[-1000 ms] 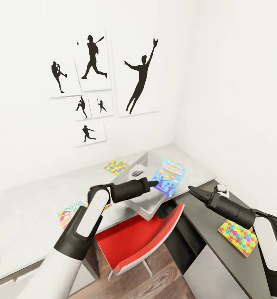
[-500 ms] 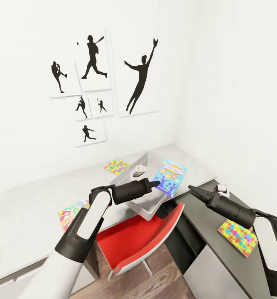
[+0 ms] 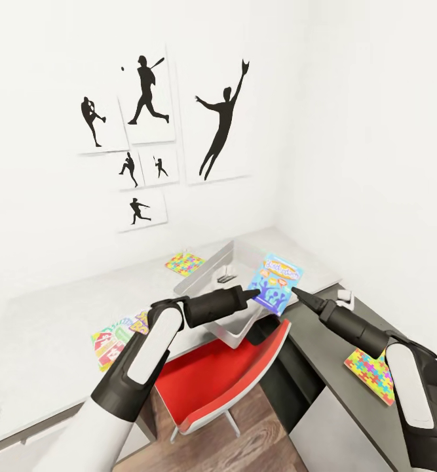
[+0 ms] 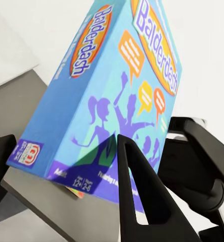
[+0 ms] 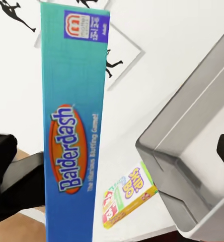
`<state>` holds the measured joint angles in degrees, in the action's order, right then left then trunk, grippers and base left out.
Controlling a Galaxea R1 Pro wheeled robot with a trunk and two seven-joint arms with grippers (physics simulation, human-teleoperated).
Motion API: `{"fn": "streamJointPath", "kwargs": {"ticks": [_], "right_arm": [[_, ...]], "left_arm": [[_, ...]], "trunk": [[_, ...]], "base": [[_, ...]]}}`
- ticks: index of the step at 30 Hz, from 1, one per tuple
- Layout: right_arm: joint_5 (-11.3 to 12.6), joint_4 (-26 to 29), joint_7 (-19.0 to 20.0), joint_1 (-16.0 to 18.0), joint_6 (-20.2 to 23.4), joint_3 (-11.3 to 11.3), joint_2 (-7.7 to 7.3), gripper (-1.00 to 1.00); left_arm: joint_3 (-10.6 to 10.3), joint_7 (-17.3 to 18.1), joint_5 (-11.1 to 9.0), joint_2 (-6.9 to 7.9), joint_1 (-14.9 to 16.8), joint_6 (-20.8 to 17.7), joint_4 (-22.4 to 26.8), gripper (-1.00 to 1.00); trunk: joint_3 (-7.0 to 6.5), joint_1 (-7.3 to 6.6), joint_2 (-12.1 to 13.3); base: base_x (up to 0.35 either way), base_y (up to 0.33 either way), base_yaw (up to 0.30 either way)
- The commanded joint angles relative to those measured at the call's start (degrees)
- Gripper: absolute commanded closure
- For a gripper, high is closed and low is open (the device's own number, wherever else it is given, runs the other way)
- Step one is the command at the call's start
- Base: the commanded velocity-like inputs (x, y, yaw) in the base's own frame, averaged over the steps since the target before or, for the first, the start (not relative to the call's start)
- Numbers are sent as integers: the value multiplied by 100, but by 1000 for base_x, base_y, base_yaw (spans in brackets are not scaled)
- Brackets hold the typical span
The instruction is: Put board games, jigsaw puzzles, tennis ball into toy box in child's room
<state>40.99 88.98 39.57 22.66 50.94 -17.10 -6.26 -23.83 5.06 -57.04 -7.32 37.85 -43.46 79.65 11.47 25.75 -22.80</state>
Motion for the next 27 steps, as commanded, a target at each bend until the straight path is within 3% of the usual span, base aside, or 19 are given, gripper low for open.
{"fn": "streamJointPath", "kwargs": {"ticks": [1, 27], "right_arm": [[-2, 0, 5, 5, -6, -6, 17, -100], [5, 5, -29, -16, -146, 87, 90, -100]], "left_arm": [[-13, 23, 18, -5, 5, -14, -1, 100], [-87, -26, 25, -75, 3, 30, -34, 100]], "trunk": [[11, 3, -12], [11, 3, -12]], "base": [[0, 0, 0], [0, 0, 0]]}}
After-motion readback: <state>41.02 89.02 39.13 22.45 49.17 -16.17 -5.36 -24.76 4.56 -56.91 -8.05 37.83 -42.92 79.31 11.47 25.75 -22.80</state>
